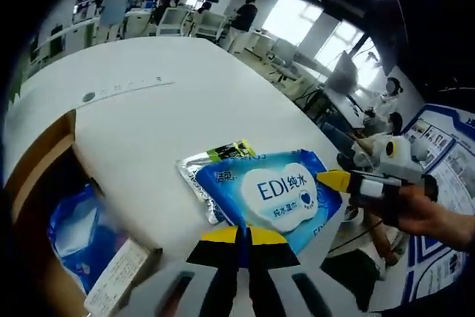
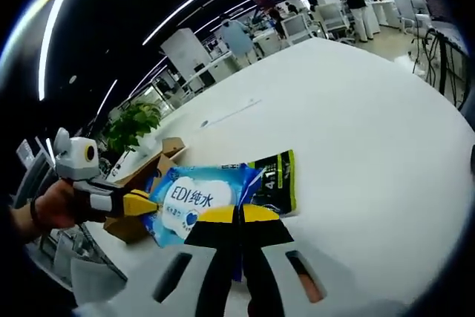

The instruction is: Operate the shoe box by opening the lid, removing the specified soft item, and placing it in the target area until the item is outside and the box remains undamaged.

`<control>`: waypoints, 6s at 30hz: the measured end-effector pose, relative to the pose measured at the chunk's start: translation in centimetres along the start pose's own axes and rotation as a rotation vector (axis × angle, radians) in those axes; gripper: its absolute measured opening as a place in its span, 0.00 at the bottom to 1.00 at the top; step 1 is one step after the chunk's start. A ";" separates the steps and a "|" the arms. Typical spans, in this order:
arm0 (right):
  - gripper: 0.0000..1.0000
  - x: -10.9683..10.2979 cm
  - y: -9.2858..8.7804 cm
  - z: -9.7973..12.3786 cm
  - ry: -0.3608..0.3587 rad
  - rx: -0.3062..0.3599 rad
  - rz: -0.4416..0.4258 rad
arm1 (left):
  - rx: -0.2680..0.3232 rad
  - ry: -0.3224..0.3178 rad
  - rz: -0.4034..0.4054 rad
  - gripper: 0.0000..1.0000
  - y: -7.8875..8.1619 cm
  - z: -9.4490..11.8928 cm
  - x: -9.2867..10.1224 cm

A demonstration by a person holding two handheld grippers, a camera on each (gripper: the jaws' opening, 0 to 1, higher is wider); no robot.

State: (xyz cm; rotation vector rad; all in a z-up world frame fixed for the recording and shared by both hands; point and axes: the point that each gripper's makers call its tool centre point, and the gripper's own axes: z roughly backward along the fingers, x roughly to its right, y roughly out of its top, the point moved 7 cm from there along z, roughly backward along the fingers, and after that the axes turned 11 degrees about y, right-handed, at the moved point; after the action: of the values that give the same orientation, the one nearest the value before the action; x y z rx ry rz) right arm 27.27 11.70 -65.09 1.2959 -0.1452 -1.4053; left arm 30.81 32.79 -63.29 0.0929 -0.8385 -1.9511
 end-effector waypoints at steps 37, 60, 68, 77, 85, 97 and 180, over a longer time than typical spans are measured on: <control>0.00 6.0 3.0 -6.7 -0.008 -0.104 0.004 | -0.065 0.099 -0.040 0.02 3.2 -7.3 -2.8; 0.02 7.0 2.4 -7.2 -0.053 -0.135 0.023 | -0.119 0.164 -0.083 0.08 2.1 -7.5 -3.0; 0.04 6.8 2.7 -6.1 -0.069 -0.129 0.029 | -0.083 0.209 -0.107 0.17 2.3 -6.6 -3.9; 0.06 5.8 2.9 -4.7 -0.081 -0.107 0.036 | -0.030 0.239 -0.103 0.17 2.7 -4.3 -4.3; 0.07 4.4 2.9 -4.2 -0.082 -0.096 0.057 | 0.014 0.238 -0.101 0.18 2.8 -2.8 -4.8; 0.06 2.3 2.6 -4.2 -0.070 -0.092 0.085 | 0.059 0.245 -0.070 0.18 2.2 -0.3 -5.9; 0.31 -19.4 -2.3 -21.4 0.415 -0.539 0.648 | 0.414 0.402 0.301 0.19 -13.7 16.5 -19.4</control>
State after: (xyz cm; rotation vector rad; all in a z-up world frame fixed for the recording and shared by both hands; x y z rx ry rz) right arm 36.28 39.18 -63.40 0.9346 0.0896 -0.5491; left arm 24.09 60.94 -64.18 0.5536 -0.9109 -1.3925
